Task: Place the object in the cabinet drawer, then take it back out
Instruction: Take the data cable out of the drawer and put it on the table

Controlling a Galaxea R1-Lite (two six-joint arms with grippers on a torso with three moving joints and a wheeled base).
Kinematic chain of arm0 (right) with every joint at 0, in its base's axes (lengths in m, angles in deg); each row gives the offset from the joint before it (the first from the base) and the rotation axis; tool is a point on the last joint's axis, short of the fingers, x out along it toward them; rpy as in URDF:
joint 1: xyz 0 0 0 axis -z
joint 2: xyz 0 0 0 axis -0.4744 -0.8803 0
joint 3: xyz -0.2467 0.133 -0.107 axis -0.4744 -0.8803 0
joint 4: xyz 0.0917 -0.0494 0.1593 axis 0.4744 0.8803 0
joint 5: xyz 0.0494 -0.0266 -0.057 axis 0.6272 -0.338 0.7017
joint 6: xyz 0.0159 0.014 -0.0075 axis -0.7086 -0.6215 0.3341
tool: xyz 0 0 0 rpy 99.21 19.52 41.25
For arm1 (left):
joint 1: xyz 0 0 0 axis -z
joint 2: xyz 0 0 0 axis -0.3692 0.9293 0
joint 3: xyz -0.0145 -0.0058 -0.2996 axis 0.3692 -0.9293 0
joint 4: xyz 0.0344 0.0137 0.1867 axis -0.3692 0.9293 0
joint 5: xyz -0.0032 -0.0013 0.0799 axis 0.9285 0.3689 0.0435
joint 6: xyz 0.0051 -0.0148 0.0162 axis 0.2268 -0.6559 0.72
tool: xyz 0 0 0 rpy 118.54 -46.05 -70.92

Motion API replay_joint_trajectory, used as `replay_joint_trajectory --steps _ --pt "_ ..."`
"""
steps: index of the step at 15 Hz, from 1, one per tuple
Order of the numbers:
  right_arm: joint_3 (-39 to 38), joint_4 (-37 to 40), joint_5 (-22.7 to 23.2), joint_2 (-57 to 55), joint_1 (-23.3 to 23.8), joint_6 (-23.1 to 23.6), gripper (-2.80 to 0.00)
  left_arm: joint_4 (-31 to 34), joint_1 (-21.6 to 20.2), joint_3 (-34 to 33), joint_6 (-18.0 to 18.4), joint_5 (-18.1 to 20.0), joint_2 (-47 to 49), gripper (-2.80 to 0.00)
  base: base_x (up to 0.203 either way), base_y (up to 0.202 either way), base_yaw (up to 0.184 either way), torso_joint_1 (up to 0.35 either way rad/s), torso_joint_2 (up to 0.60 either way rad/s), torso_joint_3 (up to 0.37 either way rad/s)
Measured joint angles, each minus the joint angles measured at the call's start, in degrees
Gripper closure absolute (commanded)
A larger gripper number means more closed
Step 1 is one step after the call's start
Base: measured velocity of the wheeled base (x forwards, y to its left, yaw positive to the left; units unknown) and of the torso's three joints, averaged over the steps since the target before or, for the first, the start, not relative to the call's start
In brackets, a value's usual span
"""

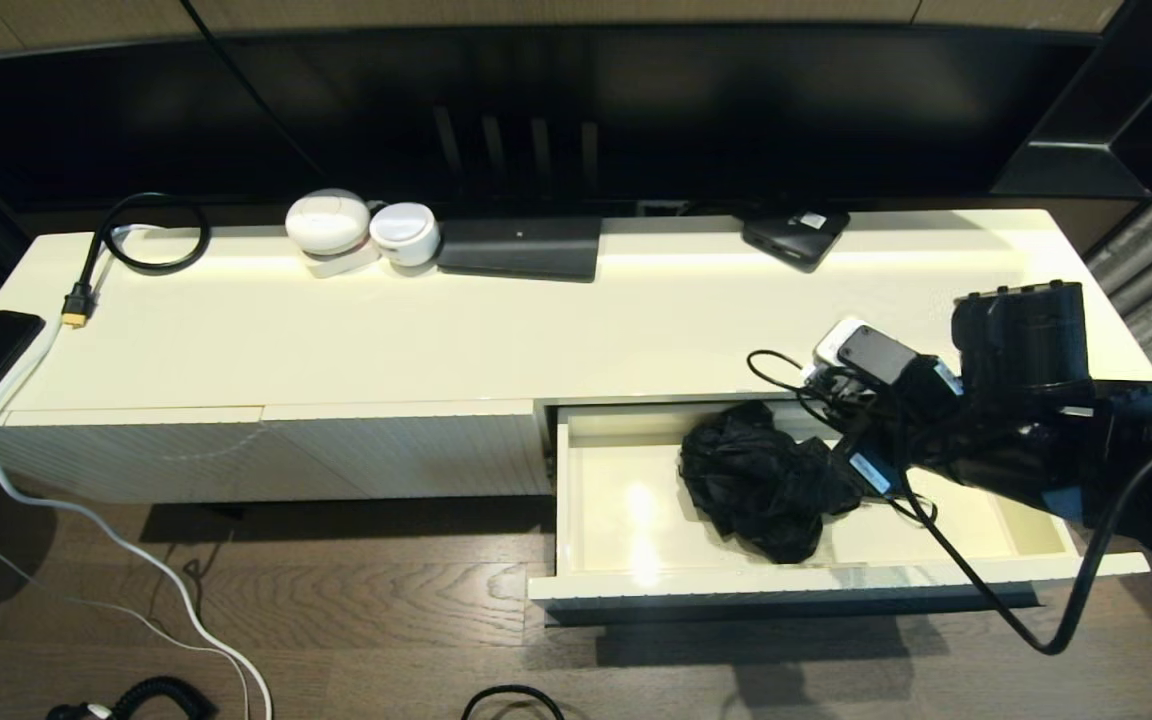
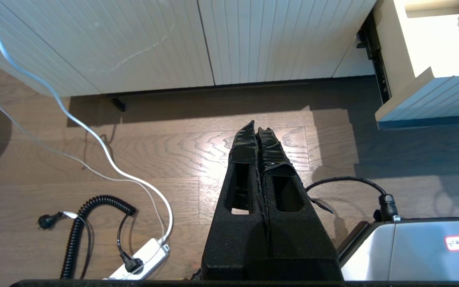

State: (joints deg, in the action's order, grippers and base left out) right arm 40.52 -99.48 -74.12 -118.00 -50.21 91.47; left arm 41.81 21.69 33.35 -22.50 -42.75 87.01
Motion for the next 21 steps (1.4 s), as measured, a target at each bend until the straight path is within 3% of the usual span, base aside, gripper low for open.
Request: replay_joint_trajectory --steps 3,8,12,18,19,20,21 --pt "3.7 0.2 -2.0 -0.2 -2.2 0.0 0.00 0.0 0.0 0.0 0.0 0.0 0.0 0.00 0.000 0.000 0.000 0.000 0.00 0.000" --pt "17.2 0.3 -5.2 -7.0 -5.9 -0.9 0.00 0.0 0.0 0.0 0.0 0.0 0.0 0.00 0.000 0.000 0.000 0.000 0.00 0.000" --pt "26.1 0.0 -6.9 -15.4 -6.6 -3.6 0.00 0.0 0.0 0.0 0.0 0.0 0.0 0.00 0.000 0.000 0.000 0.000 0.00 0.000" --pt "35.1 -0.5 -7.8 -25.2 -6.7 -3.7 0.00 0.0 0.0 0.0 0.0 0.0 0.0 0.00 0.000 0.000 0.000 0.000 0.00 0.000" --pt "35.9 -0.3 -7.8 -25.9 -6.7 -3.6 -1.11 0.0 0.0 0.0 0.0 0.0 0.0 0.00 0.000 0.000 0.000 0.000 0.00 0.000" --pt "36.4 -0.2 -7.9 -26.3 -6.7 -3.6 -2.80 0.0 0.0 0.0 0.0 0.0 0.0 0.00 0.000 0.000 0.000 0.000 0.00 0.000" --pt "36.8 0.1 -7.8 -26.7 -6.7 -3.6 -2.80 0.0 0.0 0.0 0.0 0.0 0.0 0.00 0.000 0.000 0.000 0.000 0.00 0.000"
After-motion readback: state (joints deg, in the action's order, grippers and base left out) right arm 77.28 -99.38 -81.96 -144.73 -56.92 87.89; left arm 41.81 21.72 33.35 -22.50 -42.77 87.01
